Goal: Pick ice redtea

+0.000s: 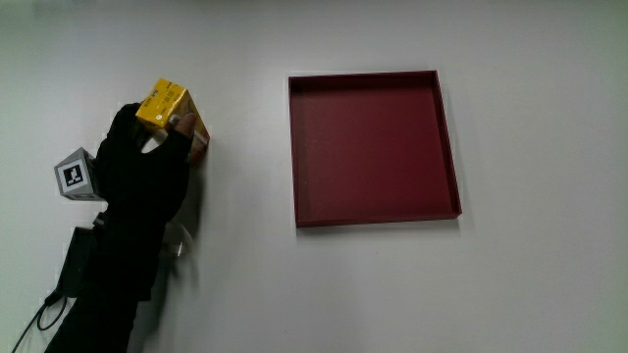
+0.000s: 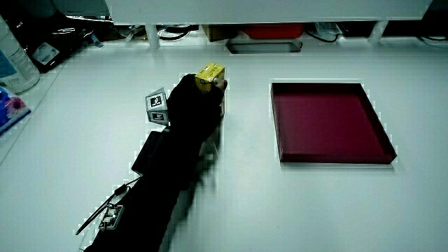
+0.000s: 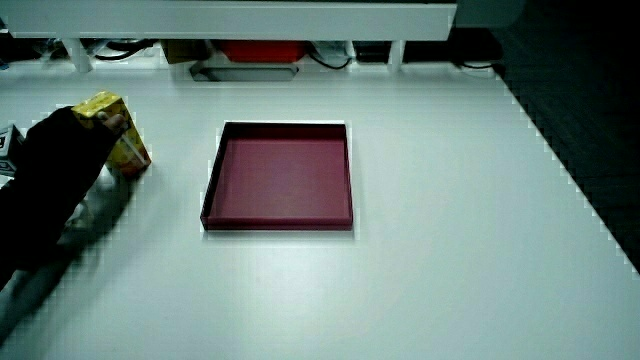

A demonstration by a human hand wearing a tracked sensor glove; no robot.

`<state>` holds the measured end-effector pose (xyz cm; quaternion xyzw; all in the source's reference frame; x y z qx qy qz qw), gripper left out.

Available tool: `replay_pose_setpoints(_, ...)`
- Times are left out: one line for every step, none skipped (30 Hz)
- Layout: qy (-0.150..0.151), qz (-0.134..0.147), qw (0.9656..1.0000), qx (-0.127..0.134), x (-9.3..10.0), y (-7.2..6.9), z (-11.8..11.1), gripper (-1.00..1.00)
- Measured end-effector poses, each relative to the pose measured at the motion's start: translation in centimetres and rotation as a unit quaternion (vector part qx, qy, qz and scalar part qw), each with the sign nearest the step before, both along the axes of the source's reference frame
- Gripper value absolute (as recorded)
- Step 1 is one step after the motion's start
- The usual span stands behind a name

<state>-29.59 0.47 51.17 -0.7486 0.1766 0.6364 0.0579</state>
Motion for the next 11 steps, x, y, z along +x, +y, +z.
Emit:
replay_pose_setpoints(-0.004,0.002,1.0,0.003,0.0,-0.1,-0.1,1.0)
replay_pose_setpoints(0.001,0.008,0.9999,0.013,0.2,-0.2,-0.6,1.0)
replay_pose_setpoints(-0.003,0.014,0.9997,0.02,0.4,-0.4,-1.1,1.0)
replay_pose_setpoints(-0.005,0.02,0.9995,0.024,0.6,-0.5,-1.5,1.0)
replay_pose_setpoints(-0.004,0.028,0.9991,0.033,0.9,-0.7,-2.0,1.0)
replay_pose_setpoints(0.002,0.035,0.9987,0.036,1.2,-0.9,-2.6,1.0)
replay_pose_setpoints(0.006,0.044,0.998,0.046,1.6,-1.0,-3.2,1.0)
replay_pose_setpoints(0.011,0.053,0.9971,0.053,2.0,-1.2,-3.7,1.0)
replay_pose_setpoints(0.011,0.066,0.9962,0.055,2.5,-1.5,-4.1,1.0)
replay_pose_setpoints(0.023,0.076,0.9942,0.071,3.1,-1.7,-4.6,1.0)
replay_pose_setpoints(0.039,0.089,0.9921,0.08,3.8,-1.8,-5.0,1.0)
